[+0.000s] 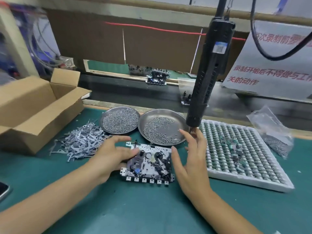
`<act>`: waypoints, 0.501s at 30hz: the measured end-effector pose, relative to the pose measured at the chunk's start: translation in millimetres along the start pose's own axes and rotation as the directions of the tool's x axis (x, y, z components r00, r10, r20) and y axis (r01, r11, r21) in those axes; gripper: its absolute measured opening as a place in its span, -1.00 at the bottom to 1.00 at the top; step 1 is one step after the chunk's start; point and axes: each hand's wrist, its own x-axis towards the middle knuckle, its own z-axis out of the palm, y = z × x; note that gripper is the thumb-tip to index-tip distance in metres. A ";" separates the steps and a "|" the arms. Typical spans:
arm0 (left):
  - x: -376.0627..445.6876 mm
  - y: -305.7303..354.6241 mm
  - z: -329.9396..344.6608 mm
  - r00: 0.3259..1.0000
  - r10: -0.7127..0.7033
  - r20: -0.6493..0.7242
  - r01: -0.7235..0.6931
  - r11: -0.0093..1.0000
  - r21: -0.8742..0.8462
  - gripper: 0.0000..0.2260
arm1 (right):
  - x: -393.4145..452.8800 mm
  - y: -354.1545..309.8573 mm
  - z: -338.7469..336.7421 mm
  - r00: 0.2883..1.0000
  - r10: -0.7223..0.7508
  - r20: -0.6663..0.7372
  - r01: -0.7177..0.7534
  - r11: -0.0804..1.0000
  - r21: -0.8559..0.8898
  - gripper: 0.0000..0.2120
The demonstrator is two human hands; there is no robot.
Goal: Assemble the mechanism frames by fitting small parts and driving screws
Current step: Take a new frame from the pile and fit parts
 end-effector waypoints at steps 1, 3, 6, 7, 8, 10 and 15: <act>3.0 -0.9 -1.6 1.000 0.020 0.001 -0.020 0.999 0.045 -0.62 | -1.6 -0.7 -1.9 1.000 -0.022 -0.011 0.022 0.999 -0.048 -0.57; 8.5 -0.9 -8.7 0.995 0.095 -0.001 -0.092 0.962 0.257 -0.64 | -5.4 -2.5 -2.9 0.998 -0.061 -0.009 0.059 0.984 -0.169 -0.53; 17.9 -5.4 -27.7 0.882 0.470 -0.046 -0.261 0.566 0.782 -0.82 | -10.4 -7.5 -0.4 0.997 -0.061 -0.040 0.048 0.963 -0.266 -0.54; 19.8 -6.9 -34.8 0.791 0.610 -0.041 -0.268 0.406 0.874 -0.84 | -11.3 -9.2 -0.4 0.994 -0.081 -0.067 0.060 0.962 -0.268 -0.56; 20.9 -6.0 -41.5 0.726 0.688 -0.023 -0.278 0.323 0.905 -0.84 | -11.9 -10.0 -0.6 0.989 -0.126 -0.079 0.101 0.960 -0.260 -0.59; 24.5 -6.1 -57.0 0.714 0.696 0.068 -0.346 0.267 0.899 -0.74 | -13.0 -10.1 -1.5 0.970 -0.245 0.000 0.240 0.952 -0.187 -0.59; 36.6 -12.7 -82.5 0.773 0.509 0.379 -0.441 0.001 0.898 -0.59 | -13.7 -8.6 4.2 0.823 -0.399 0.404 0.503 0.842 -0.193 -0.44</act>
